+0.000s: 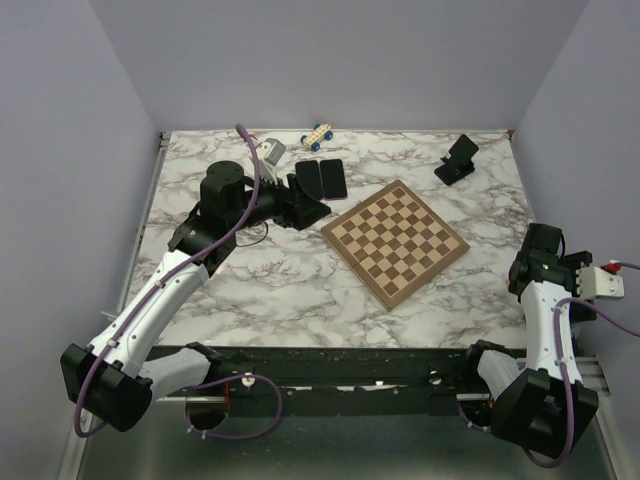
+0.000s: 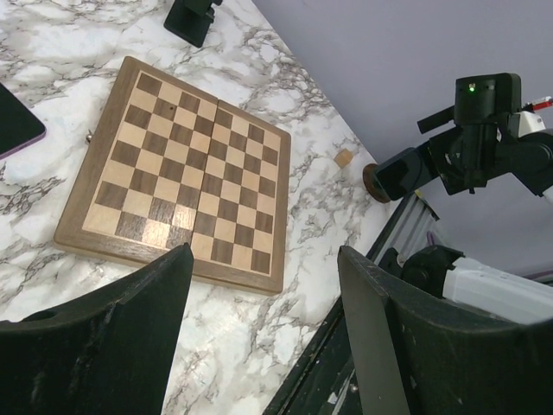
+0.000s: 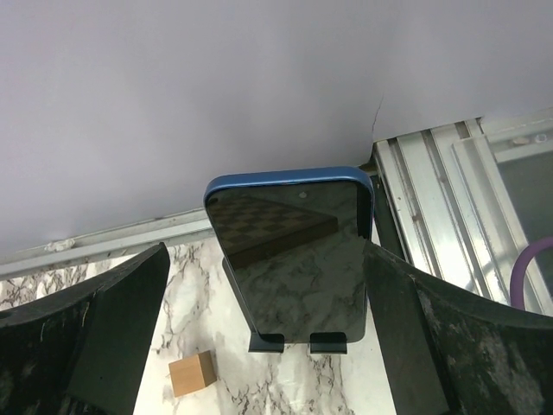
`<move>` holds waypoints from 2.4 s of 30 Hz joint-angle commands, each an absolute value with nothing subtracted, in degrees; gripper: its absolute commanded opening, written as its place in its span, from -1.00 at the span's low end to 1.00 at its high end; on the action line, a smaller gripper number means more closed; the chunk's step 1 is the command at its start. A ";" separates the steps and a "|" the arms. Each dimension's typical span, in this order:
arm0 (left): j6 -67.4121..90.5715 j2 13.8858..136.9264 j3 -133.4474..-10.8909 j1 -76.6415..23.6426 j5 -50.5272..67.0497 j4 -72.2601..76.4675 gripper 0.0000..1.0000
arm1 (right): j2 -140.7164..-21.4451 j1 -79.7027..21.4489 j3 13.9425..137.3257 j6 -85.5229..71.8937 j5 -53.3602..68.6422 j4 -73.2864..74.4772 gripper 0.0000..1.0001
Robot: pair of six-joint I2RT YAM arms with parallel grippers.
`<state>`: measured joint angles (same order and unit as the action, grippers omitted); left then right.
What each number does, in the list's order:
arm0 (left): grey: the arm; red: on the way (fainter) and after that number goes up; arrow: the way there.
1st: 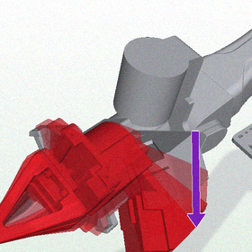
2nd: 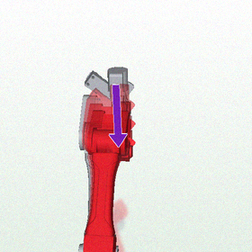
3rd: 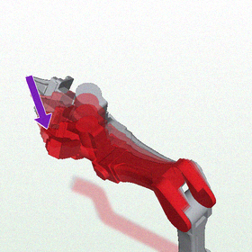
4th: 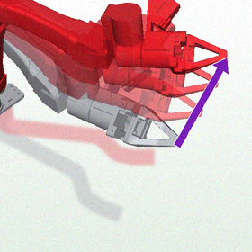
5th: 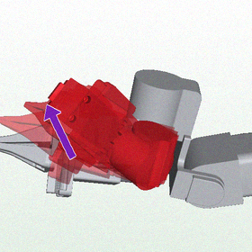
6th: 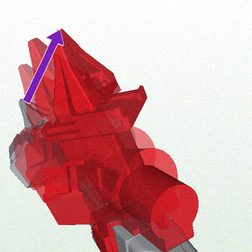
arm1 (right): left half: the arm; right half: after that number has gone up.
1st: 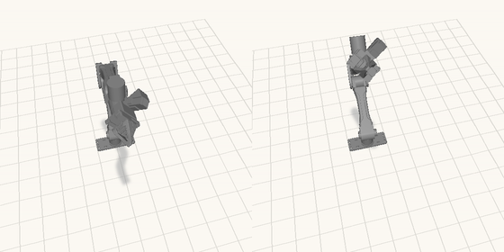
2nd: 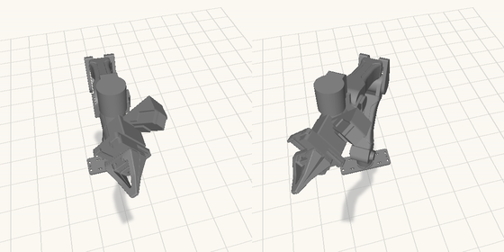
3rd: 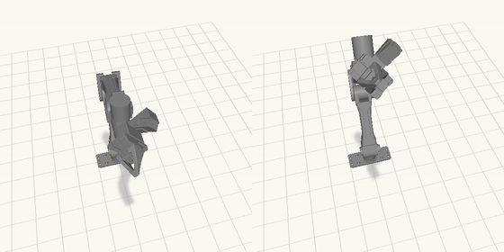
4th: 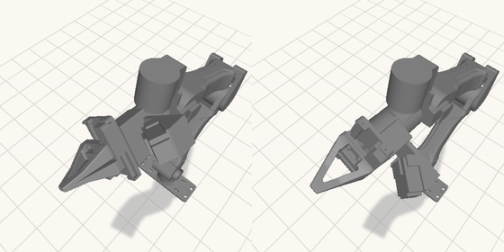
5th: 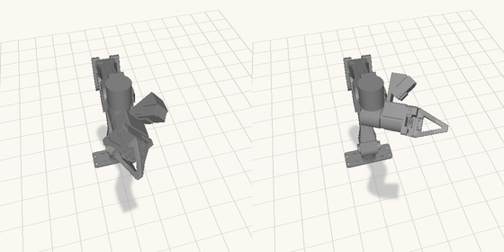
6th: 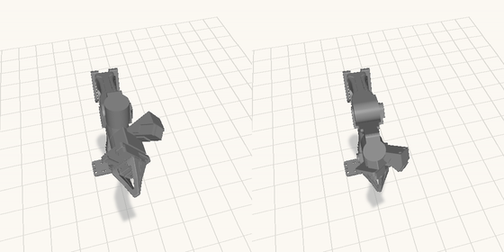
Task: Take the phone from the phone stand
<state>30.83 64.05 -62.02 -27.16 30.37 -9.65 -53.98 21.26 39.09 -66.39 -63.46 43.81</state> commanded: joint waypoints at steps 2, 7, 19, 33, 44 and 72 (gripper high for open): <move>29.45 61.88 -63.72 -27.99 28.85 -11.07 0.53 | -54.54 21.78 38.89 -66.80 -63.14 45.04 1.00; 29.31 61.70 -63.90 -28.03 28.92 -11.26 0.53 | -57.40 22.84 39.99 -68.37 -62.36 47.24 1.00; 30.06 61.71 -63.81 -28.01 30.28 -10.64 0.54 | -60.02 25.84 41.02 -68.31 -62.29 47.59 1.00; 29.80 61.87 -63.68 -28.02 29.81 -10.63 0.54 | -62.56 26.67 37.58 -63.83 -61.07 38.63 1.00; 29.71 62.06 -63.75 -28.12 29.78 -10.89 0.54 | -63.99 26.72 36.58 -64.99 -60.33 37.26 0.98; 29.53 61.01 -63.91 -28.21 29.79 -10.90 0.54 | -59.26 26.72 39.59 -57.62 -59.67 36.95 -0.82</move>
